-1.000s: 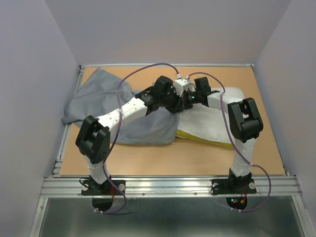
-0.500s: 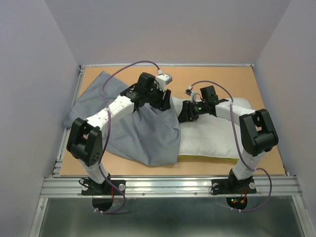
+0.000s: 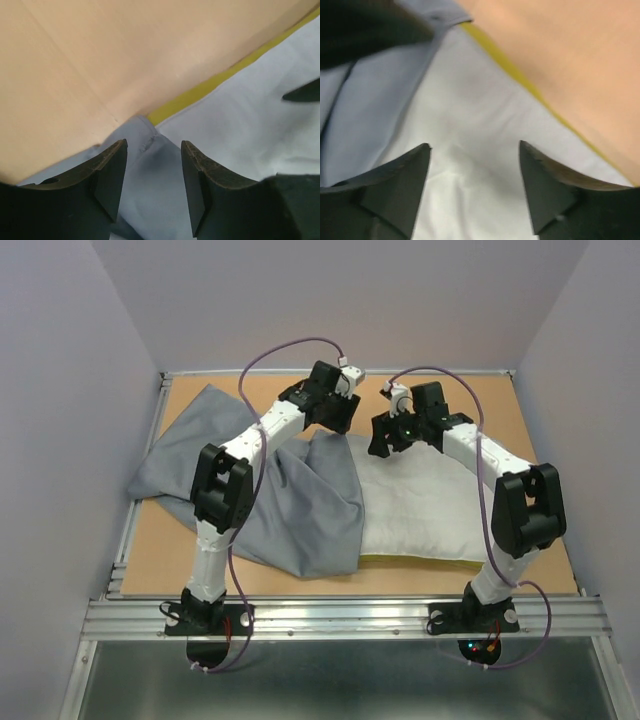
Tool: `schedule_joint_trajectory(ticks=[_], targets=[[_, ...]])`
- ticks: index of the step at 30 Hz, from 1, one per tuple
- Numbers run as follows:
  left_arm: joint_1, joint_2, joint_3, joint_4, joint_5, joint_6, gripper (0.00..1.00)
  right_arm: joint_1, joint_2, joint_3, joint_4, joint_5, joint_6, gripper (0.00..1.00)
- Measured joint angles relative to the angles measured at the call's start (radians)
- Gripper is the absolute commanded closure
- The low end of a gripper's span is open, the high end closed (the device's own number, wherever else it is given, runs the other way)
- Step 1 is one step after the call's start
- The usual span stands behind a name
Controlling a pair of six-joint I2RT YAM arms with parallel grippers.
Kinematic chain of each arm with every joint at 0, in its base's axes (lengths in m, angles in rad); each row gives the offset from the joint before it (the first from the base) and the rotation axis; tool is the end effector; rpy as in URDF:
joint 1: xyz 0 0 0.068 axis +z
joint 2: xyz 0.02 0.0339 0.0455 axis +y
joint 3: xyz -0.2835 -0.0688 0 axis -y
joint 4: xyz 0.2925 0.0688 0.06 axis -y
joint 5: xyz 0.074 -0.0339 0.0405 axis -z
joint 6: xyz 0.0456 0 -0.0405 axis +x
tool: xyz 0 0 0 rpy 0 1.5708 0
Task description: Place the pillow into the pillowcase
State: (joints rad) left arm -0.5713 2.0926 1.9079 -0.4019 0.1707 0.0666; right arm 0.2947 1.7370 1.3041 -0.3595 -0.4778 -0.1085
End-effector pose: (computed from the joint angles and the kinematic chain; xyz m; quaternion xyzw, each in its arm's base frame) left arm 0.4660 -0.3087 0.2987 0.3136 0.8212 -0.1903 0.4371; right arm 0.4130 0.1473 0.2433 -0.2680 0.8628 0.2523 0.3467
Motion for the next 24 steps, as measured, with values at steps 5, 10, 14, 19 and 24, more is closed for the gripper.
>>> schedule_joint_trajectory(ticks=[5, 10, 14, 19, 24], targets=[[-0.031, 0.082, 0.001, -0.061, -0.03, 0.0, 0.47, -0.042, 0.091, 0.058, 0.004, 0.092, -0.094, 0.0], [-0.04, 0.085, 0.001, -0.059, -0.057, -0.001, 0.56, -0.058, 0.208, 0.077, -0.005, 0.109, -0.149, 0.23], [-0.039, 0.085, 0.003, -0.059, -0.064, -0.005, 0.76, -0.058, 0.26, 0.119, -0.019, 0.061, -0.162, 0.68], [-0.035, 0.098, 0.032, -0.058, -0.037, -0.006, 0.97, -0.059, 0.261, 0.137, -0.026, -0.032, -0.156, 0.99], [-0.029, 0.102, 0.038, -0.013, 0.083, -0.012, 0.97, -0.061, 0.261, 0.138, -0.027, -0.14, -0.133, 0.99]])
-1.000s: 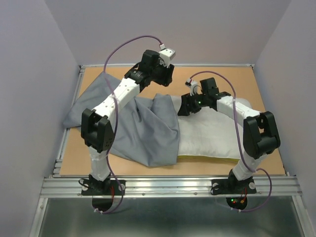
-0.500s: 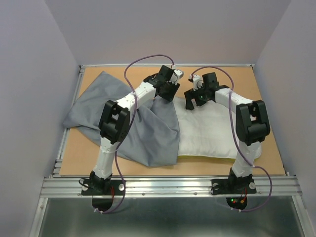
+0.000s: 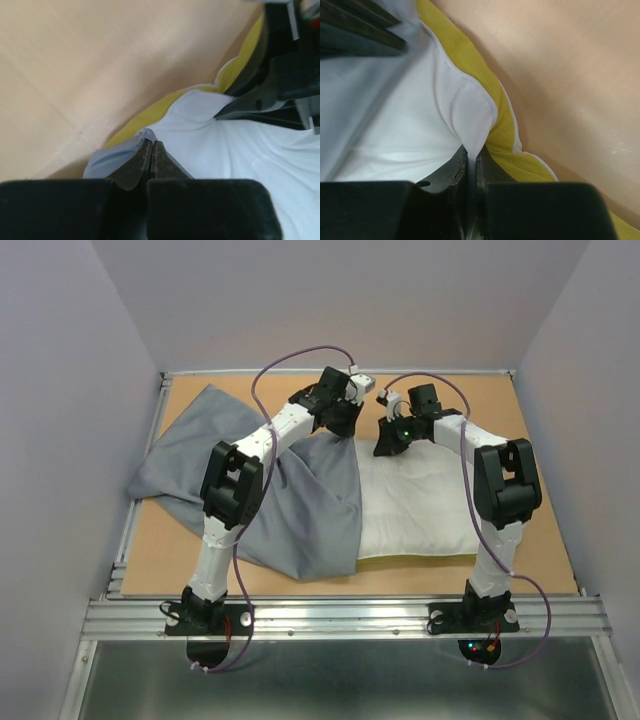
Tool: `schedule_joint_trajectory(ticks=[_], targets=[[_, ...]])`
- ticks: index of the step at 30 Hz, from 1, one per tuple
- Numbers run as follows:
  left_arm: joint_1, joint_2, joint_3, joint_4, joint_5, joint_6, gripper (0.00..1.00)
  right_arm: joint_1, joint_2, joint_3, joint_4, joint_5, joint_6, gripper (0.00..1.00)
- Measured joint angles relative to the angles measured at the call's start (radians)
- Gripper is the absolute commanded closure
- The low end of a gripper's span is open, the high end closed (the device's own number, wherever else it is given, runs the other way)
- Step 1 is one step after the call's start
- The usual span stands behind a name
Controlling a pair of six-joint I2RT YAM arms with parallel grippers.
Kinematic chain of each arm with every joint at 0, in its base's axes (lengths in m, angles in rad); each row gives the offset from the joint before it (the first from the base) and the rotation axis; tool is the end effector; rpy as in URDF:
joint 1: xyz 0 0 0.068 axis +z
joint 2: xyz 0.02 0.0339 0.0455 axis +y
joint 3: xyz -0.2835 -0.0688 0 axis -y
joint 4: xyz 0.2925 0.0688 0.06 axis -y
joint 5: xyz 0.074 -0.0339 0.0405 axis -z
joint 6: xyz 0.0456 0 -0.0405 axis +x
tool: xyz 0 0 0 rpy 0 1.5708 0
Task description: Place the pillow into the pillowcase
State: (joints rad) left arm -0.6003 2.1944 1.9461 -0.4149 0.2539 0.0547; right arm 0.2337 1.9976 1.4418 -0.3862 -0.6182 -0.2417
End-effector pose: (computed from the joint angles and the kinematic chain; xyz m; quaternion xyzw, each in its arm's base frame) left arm 0.4696 -0.3354 0.2572 0.3393 0.8263 -0.2267 0.3881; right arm 0.4636 0.1375 0.1783 -0.3047 0.8583 0.2881 0.2957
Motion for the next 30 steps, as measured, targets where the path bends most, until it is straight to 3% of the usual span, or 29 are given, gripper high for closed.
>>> schedule_joint_trajectory(ticks=[9, 17, 19, 20, 24, 25, 28, 30], targets=[[-0.036, 0.0, 0.003, 0.109, 0.219, -0.091, 1.0, 0.0, -0.088, -0.031, 0.005, -0.198, 0.105, 0.99], [-0.047, 0.004, 0.006, 0.225, 0.324, -0.17, 0.99, -0.018, -0.206, -0.114, 0.039, -0.212, 0.127, 0.99], [-0.045, 0.034, 0.048, 0.223, 0.333, -0.17, 0.87, -0.024, -0.202, -0.114, 0.054, -0.196, 0.138, 0.99], [-0.045, 0.066, 0.098, 0.217, 0.333, -0.165, 0.64, -0.031, -0.195, -0.113, 0.071, -0.187, 0.154, 0.99], [-0.035, 0.139, 0.197, 0.23, 0.292, -0.129, 0.2, -0.084, -0.124, -0.103, 0.134, -0.167, 0.243, 0.99], [-0.023, 0.149, 0.22, 0.222, 0.269, -0.118, 0.01, -0.108, -0.079, -0.08, 0.14, -0.157, 0.272, 0.99], [0.013, 0.153, 0.268, 0.206, 0.229, -0.076, 0.01, -0.155, 0.019, -0.031, 0.181, -0.122, 0.331, 0.94], [0.046, 0.133, 0.275, 0.201, 0.201, -0.042, 0.01, -0.18, 0.048, -0.01, 0.206, -0.102, 0.371, 0.83]])
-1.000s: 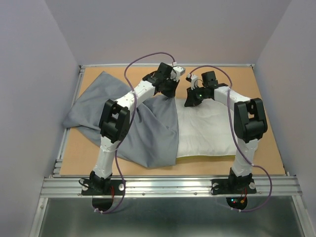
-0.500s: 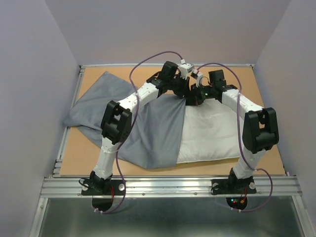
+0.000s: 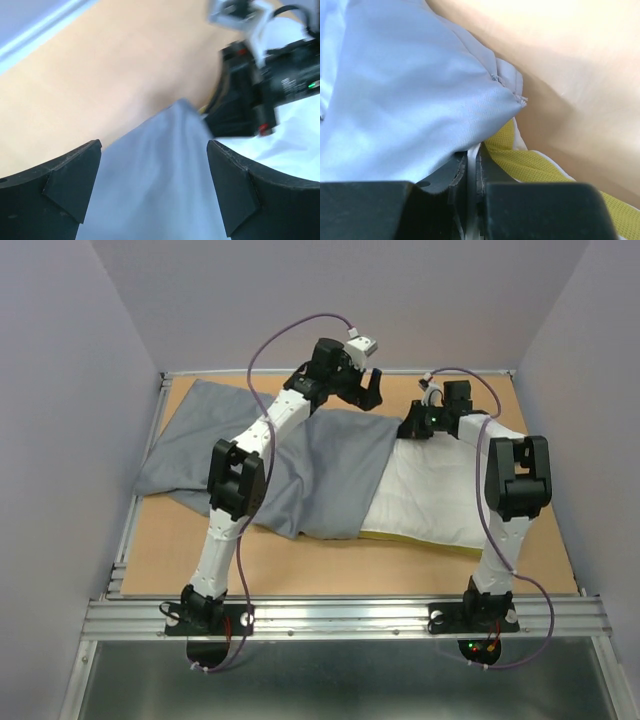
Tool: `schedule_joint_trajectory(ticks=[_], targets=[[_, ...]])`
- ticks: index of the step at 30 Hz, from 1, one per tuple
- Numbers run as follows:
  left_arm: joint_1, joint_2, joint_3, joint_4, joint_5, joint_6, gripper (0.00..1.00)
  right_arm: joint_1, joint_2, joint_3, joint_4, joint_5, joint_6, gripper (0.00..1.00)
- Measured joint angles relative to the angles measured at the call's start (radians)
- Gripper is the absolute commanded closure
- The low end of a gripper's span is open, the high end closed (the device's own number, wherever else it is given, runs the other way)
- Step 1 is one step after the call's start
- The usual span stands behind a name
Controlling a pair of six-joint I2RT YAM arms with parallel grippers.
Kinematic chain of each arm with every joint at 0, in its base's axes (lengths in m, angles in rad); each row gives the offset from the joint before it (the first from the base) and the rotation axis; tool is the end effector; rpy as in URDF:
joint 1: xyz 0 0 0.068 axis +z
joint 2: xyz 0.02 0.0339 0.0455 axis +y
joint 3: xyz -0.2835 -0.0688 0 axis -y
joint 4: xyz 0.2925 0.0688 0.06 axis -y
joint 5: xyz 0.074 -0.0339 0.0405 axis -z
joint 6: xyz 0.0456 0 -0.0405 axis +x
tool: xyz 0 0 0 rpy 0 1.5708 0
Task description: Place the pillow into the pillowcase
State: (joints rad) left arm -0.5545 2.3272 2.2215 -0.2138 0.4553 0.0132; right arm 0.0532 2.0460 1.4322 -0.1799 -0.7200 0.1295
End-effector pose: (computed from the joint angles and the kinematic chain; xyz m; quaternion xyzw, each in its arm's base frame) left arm 0.5173 -0.3440 0.3124 0.3480 0.7211 -0.3288 0.5008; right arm 0.4970 0.0566 0.1690 -0.1003 0.8706 0.3570 0.3233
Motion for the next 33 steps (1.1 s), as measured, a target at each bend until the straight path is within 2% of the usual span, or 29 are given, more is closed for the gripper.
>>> schedule_joint_trajectory(ticks=[1, 2, 3, 4, 6, 8, 12, 14, 16, 20, 23, 25, 27, 32, 33], targets=[[0.018, -0.015, 0.0, -0.018, -0.014, 0.011, 0.01, -0.006, 0.002, 0.009, 0.007, 0.006, 0.008, 0.77], [0.042, -0.044, -0.017, -0.033, -0.027, 0.029, 0.02, -0.008, 0.001, 0.02, 0.014, 0.014, 0.023, 0.65], [0.057, -0.071, -0.037, -0.053, -0.041, 0.043, 0.05, -0.008, 0.0, 0.03, 0.026, 0.021, 0.033, 0.42], [0.079, -0.116, -0.072, -0.08, -0.055, 0.062, 0.07, -0.006, -0.002, 0.034, 0.029, 0.026, 0.03, 0.34], [0.122, -0.262, -0.235, -0.109, -0.092, 0.088, 0.11, -0.002, -0.028, 0.034, 0.037, 0.054, 0.025, 0.23], [0.157, -0.422, -0.413, -0.12, -0.113, 0.099, 0.2, 0.001, -0.076, 0.034, 0.003, 0.081, -0.009, 0.22], [0.156, -0.766, -0.858, -0.101, -0.092, 0.097, 0.22, 0.002, -0.197, 0.035, -0.114, 0.179, -0.166, 0.2], [0.13, -0.903, -1.064, -0.077, -0.077, 0.095, 0.17, 0.002, -0.278, 0.034, -0.206, 0.217, -0.274, 0.17], [0.107, -1.002, -1.203, -0.08, -0.069, 0.095, 0.09, 0.005, -0.348, 0.023, -0.279, 0.22, -0.366, 0.15], [0.108, -1.096, -1.291, -0.077, -0.074, 0.094, 0.01, 0.057, -0.546, -0.07, -0.425, 0.217, -0.524, 0.03], [0.126, -1.135, -1.291, -0.035, -0.06, 0.09, 0.01, 0.225, -0.717, -0.257, -0.443, 0.258, -0.62, 0.01], [0.135, -1.16, -1.296, -0.011, -0.05, 0.091, 0.01, 0.4, -0.818, -0.424, -0.443, 0.301, -0.666, 0.0], [0.137, -1.197, -1.32, 0.023, -0.042, 0.1, 0.01, 0.509, -0.869, -0.557, -0.43, 0.35, -0.7, 0.0], [0.137, -1.303, -1.391, 0.053, -0.044, 0.148, 0.01, 0.612, -0.863, -0.753, -0.335, 0.535, -0.731, 0.0], [0.137, -1.309, -1.394, 0.053, -0.045, 0.164, 0.01, 0.623, -0.839, -0.763, -0.301, 0.573, -0.732, 0.06]])
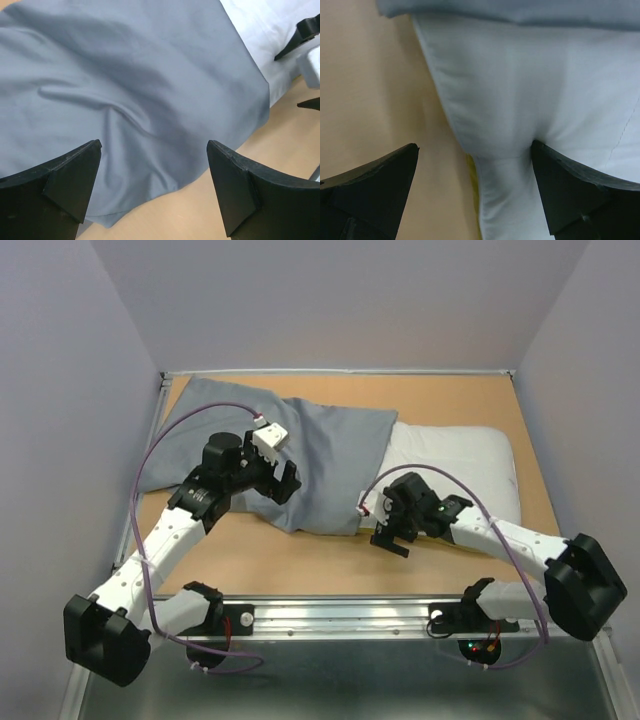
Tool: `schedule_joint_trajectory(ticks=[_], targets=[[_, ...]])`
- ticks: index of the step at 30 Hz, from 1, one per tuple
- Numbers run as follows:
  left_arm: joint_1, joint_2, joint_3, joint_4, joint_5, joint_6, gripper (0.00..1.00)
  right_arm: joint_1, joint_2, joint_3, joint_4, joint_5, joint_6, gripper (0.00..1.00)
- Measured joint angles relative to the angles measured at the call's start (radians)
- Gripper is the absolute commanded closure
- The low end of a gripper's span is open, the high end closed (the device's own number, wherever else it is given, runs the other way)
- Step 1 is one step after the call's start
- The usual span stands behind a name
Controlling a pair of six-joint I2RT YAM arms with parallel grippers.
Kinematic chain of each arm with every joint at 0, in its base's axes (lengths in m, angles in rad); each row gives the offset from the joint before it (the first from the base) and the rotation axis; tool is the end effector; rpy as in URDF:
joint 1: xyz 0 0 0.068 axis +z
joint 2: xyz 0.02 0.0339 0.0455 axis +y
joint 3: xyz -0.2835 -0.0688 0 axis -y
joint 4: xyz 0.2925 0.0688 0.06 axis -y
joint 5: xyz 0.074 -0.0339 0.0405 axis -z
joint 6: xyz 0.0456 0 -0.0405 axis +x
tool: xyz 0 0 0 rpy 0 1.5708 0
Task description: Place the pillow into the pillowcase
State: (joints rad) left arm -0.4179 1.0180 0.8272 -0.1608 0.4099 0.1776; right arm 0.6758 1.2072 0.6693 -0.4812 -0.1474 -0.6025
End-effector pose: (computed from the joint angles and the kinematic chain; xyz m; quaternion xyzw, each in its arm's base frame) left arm 0.2471 -0.1296 0.3183 0.3469 0.7332 -0.2328 0.5365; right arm 0.2014 0.1701 0.1787 -0.5885 0.7582 0.0808 0.2688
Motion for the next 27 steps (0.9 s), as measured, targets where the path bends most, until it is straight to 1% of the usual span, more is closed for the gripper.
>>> schedule_joint_trajectory(ticks=[1, 2, 3, 4, 5, 6, 7, 9, 10, 11, 14, 15, 17, 18, 21, 23, 27], targets=[[0.0, -0.002, -0.003, 0.002, 0.0, 0.019, 0.01, 0.012, 0.03, -0.001, 0.04, 0.046, 0.0, 0.13], [0.0, -0.003, -0.005, 0.004, -0.001, 0.031, 0.01, 0.02, 0.061, -0.001, 0.078, 0.073, 0.0, 0.22], [-0.001, -0.005, -0.011, 0.009, -0.001, 0.054, 0.01, 0.026, 0.102, 0.0, 0.126, 0.114, 0.0, 0.51], [-0.001, -0.01, -0.021, 0.01, -0.002, 0.076, 0.04, 0.027, 0.129, 0.001, 0.156, 0.134, 0.002, 0.65], [-0.005, -0.02, -0.033, 0.013, -0.005, 0.1, 0.08, 0.031, 0.161, 0.005, 0.198, 0.167, 0.002, 0.86], [-0.013, -0.031, -0.046, 0.012, -0.013, 0.13, 0.11, 0.031, 0.192, 0.016, 0.227, 0.196, 0.012, 0.99], [-0.023, -0.042, -0.055, 0.01, -0.022, 0.159, 0.15, 0.031, 0.206, 0.03, 0.232, 0.205, 0.022, 0.99], [-0.085, -0.073, -0.087, 0.005, -0.064, 0.234, 0.19, 0.026, 0.24, 0.13, 0.163, 0.2, 0.078, 0.99], [-0.108, -0.084, -0.097, 0.003, -0.08, 0.26, 0.21, 0.024, 0.259, 0.236, 0.103, 0.171, 0.13, 1.0], [-0.145, -0.101, -0.118, 0.007, -0.092, 0.288, 0.22, 0.024, 0.268, 0.256, 0.096, 0.161, 0.143, 1.0], [-0.211, -0.138, -0.174, 0.011, -0.125, 0.328, 0.23, 0.023, 0.293, 0.431, 0.062, 0.081, 0.235, 0.99], [-0.234, -0.148, -0.197, 0.023, -0.143, 0.333, 0.23, 0.021, 0.294, 0.459, 0.06, 0.063, 0.251, 0.99], [-0.272, -0.151, -0.231, 0.055, -0.188, 0.332, 0.23, 0.008, 0.306, 0.537, 0.049, 0.009, 0.298, 1.0], [-0.288, -0.143, -0.243, 0.075, -0.216, 0.32, 0.26, 0.001, 0.315, 0.566, 0.043, -0.019, 0.324, 1.0], [-0.306, -0.106, -0.252, 0.143, -0.307, 0.281, 0.29, -0.024, 0.35, 0.62, 0.035, -0.084, 0.376, 1.0], [-0.305, -0.055, -0.25, 0.212, -0.381, 0.237, 0.31, -0.046, 0.375, 0.642, 0.021, -0.124, 0.41, 0.99], [-0.304, 0.063, -0.202, 0.3, -0.473, 0.136, 0.31, -0.106, 0.436, 0.704, -0.008, -0.22, 0.498, 0.99]])
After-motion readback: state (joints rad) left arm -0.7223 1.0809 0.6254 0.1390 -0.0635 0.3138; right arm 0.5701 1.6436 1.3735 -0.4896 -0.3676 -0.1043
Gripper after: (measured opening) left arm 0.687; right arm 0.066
